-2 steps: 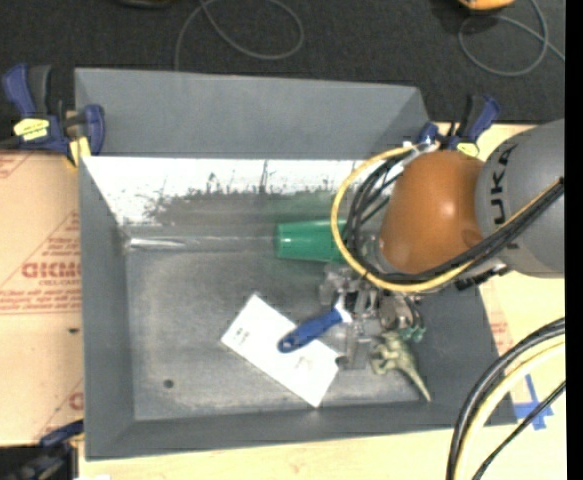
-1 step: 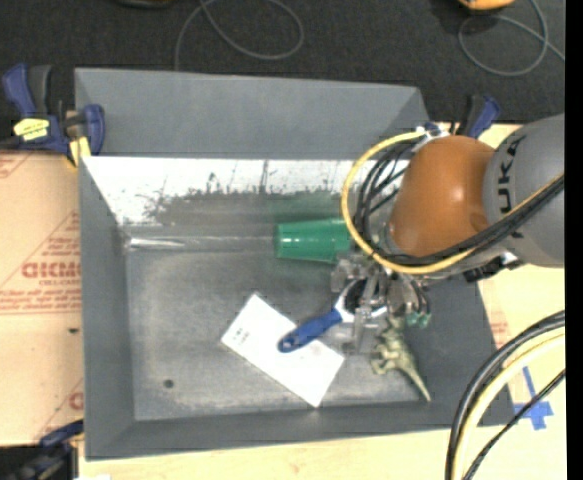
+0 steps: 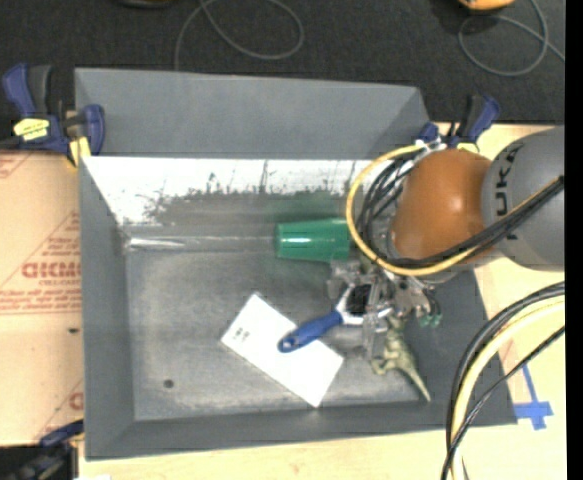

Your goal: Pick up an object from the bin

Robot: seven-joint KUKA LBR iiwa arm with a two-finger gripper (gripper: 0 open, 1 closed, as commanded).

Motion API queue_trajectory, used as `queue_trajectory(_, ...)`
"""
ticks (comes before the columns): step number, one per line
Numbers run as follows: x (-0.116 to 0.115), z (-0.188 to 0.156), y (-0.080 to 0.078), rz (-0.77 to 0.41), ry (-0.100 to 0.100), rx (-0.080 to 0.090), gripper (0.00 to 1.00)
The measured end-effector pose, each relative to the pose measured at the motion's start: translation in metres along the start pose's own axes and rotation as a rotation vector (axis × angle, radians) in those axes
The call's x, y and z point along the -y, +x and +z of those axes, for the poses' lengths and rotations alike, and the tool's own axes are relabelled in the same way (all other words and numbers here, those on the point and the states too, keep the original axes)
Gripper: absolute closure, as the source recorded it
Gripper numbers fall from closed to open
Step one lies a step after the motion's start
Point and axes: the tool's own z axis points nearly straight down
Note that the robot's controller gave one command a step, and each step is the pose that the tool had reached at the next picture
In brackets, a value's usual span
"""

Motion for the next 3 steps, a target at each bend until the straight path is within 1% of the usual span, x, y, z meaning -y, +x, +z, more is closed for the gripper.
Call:
queue_trajectory(1,0.0059,0.0279,0.0005,0.18,-0.001,0.0,1.0)
queue_trajectory(3,0.0057,0.0242,0.001,0.18,-0.001,-0.002,1.0)
